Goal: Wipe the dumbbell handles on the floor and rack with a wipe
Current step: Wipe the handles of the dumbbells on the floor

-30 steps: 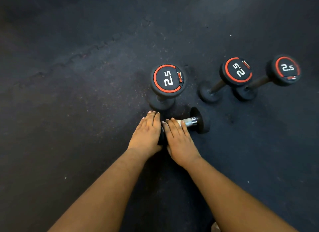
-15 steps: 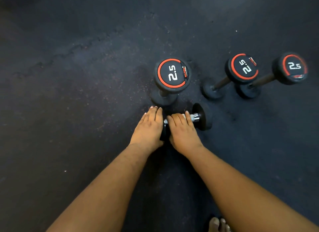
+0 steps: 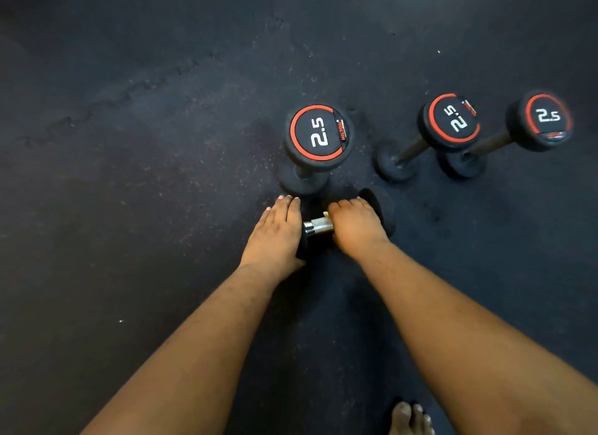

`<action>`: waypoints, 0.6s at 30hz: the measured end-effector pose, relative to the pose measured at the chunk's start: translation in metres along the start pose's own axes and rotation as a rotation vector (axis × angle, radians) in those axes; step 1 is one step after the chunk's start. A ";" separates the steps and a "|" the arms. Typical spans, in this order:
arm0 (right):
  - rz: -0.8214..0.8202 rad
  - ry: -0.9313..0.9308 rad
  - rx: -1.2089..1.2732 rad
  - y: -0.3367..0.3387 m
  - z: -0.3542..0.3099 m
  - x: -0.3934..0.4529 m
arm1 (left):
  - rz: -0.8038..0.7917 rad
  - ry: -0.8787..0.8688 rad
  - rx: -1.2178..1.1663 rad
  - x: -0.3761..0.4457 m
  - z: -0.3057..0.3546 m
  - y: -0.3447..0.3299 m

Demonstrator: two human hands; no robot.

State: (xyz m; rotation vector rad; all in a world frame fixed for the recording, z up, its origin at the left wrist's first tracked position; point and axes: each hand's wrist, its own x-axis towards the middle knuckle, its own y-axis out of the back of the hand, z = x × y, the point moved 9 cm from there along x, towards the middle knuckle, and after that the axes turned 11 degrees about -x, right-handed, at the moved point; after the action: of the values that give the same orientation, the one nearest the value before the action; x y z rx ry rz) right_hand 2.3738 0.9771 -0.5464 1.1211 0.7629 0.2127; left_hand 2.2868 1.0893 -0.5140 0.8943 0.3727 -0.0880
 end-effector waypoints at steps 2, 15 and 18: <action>0.091 -0.009 0.040 -0.002 0.003 -0.022 | -0.010 0.003 0.000 0.000 0.000 0.000; 0.285 0.187 0.155 0.005 -0.048 -0.050 | 0.010 0.008 -0.016 -0.002 0.003 0.000; 0.360 0.152 0.024 -0.006 -0.040 -0.070 | -0.005 0.016 -0.006 -0.004 0.003 -0.002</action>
State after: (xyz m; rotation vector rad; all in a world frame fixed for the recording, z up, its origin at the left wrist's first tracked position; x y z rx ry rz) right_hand 2.2955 0.9674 -0.5291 1.2708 0.6940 0.5983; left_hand 2.2833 1.0853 -0.5129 0.8889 0.3898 -0.0850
